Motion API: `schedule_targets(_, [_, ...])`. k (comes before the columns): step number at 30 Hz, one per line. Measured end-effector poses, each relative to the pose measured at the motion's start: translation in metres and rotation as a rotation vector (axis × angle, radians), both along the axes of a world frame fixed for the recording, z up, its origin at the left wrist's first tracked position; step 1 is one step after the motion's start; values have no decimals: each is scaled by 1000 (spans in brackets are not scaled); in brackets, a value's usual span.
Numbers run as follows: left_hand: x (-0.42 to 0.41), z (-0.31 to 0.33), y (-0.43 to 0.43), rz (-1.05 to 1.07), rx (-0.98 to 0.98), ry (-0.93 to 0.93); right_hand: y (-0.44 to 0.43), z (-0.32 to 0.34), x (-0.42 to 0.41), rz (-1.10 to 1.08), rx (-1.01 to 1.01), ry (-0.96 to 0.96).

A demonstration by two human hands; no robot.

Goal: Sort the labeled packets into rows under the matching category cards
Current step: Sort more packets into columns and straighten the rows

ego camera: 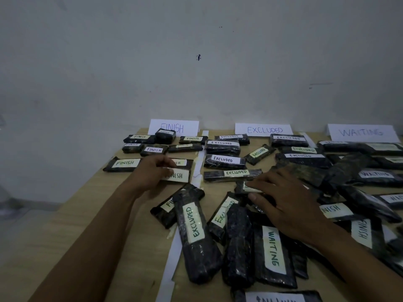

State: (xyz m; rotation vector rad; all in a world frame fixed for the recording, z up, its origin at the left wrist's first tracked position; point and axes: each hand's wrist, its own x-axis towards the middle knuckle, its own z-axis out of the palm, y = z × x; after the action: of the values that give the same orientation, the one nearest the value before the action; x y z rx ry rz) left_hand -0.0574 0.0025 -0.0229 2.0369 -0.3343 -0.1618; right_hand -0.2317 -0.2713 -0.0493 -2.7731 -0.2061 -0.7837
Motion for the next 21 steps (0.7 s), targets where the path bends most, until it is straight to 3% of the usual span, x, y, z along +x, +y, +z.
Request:
schedule_targets(4, [11,-6,9,-4,173,-27,-2,-2,0,8,-7,4])
schedule_targets(14, [23,-18,10,-67,467,-391,-2,-3,1,-6,-23,25])
schedule_targets(21, [14,-7,9,-20,430,-433,-2,-4,1,-4,-20,25])
